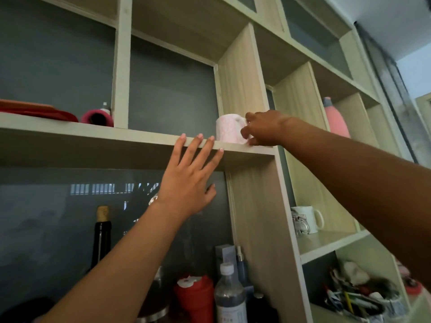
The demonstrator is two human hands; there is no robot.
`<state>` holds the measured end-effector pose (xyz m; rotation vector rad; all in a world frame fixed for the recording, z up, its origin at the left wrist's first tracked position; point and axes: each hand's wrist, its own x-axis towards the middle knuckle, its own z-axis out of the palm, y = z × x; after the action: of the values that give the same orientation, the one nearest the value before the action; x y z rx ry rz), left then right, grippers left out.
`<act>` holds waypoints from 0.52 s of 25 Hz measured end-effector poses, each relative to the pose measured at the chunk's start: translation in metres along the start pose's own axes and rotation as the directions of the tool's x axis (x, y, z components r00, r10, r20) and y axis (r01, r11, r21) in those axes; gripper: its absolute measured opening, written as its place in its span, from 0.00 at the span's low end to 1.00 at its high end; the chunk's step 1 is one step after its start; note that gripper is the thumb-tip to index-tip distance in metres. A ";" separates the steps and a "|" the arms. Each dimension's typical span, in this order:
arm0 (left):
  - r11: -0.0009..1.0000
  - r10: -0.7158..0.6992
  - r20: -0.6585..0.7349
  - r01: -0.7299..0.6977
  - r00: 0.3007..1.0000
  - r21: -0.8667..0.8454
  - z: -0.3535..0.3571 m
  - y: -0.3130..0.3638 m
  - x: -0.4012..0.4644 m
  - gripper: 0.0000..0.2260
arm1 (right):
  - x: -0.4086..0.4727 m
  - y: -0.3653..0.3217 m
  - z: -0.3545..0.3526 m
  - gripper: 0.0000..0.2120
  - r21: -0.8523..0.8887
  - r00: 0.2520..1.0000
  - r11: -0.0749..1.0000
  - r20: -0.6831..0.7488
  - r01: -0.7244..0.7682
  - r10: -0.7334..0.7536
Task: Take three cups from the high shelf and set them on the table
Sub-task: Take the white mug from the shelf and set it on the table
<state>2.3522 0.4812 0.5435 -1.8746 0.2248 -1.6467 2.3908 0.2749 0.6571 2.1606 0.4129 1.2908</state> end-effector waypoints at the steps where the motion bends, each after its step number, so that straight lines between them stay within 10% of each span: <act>1: 1.000 -0.010 -0.014 0.010 1.000 0.011 0.001 0.001 0.001 0.33 | 0.002 0.001 -0.001 0.18 -0.055 1.000 0.998 -0.007 0.019 -0.019; 13: 0.997 -0.075 -0.059 0.073 0.995 -0.029 0.001 0.009 0.004 0.33 | -0.016 0.021 -0.027 0.18 -0.027 0.993 0.995 -0.060 0.095 -0.097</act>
<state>2.3561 0.4721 0.5418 -1.8753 0.2064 -1.7598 2.3592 0.2587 0.6687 2.0596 0.5172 1.3042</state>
